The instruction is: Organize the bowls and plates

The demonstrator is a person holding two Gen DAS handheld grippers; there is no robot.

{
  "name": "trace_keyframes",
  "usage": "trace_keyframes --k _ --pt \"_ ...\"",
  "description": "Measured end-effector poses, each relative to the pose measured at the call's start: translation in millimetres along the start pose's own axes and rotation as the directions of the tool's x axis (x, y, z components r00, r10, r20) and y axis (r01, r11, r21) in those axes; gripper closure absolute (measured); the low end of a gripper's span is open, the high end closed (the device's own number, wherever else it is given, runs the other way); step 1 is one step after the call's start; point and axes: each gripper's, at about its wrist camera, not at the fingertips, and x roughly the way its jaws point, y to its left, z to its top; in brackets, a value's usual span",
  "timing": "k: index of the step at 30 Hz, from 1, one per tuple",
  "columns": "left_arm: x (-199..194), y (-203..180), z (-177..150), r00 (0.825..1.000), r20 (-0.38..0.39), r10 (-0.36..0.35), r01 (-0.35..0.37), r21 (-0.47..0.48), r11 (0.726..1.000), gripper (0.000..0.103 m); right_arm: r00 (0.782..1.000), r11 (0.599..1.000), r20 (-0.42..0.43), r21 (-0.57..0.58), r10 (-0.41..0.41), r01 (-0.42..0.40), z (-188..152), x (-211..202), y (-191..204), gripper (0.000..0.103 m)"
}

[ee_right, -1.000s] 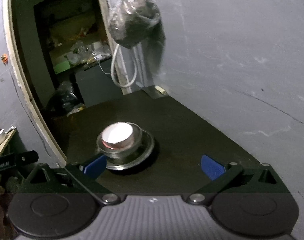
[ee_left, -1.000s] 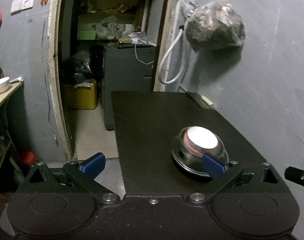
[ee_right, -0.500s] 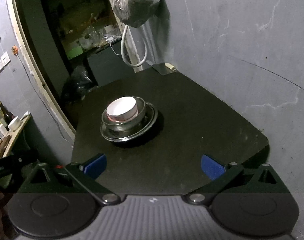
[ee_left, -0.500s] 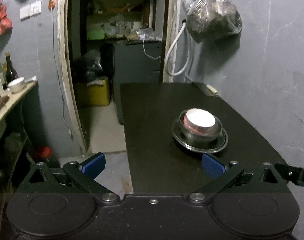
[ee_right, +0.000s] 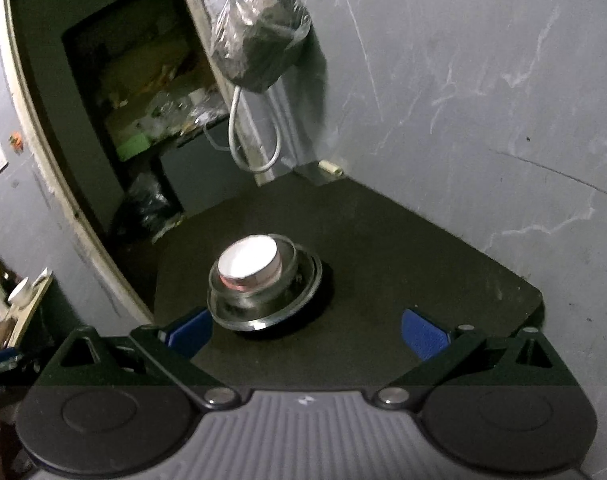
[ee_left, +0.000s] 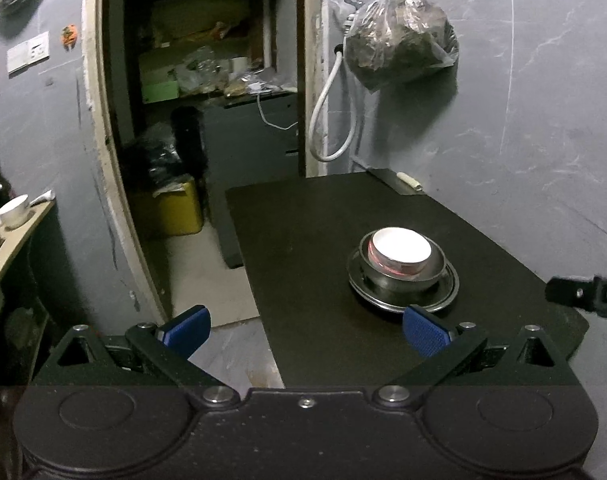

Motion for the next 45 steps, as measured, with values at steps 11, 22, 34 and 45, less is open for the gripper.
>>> trace_keyframes --k 11,22,34,45 --pt "21 43 10 0.994 0.032 -0.101 0.100 0.038 0.994 0.001 0.995 0.995 0.052 -0.050 -0.087 0.090 -1 -11 57 0.000" --pt "29 49 -4 0.984 0.017 -0.175 0.176 -0.013 0.984 0.001 0.986 0.987 0.057 -0.021 -0.159 0.161 -13 -18 71 0.000" --pt "25 48 -5 0.986 0.032 -0.161 0.161 -0.016 0.987 0.001 0.988 0.988 0.073 -0.058 -0.139 0.143 -15 -18 72 0.000" --pt "21 51 -8 0.990 0.032 -0.139 0.140 -0.029 0.990 0.001 0.992 0.990 0.049 -0.080 -0.113 0.117 -16 -14 75 0.000"
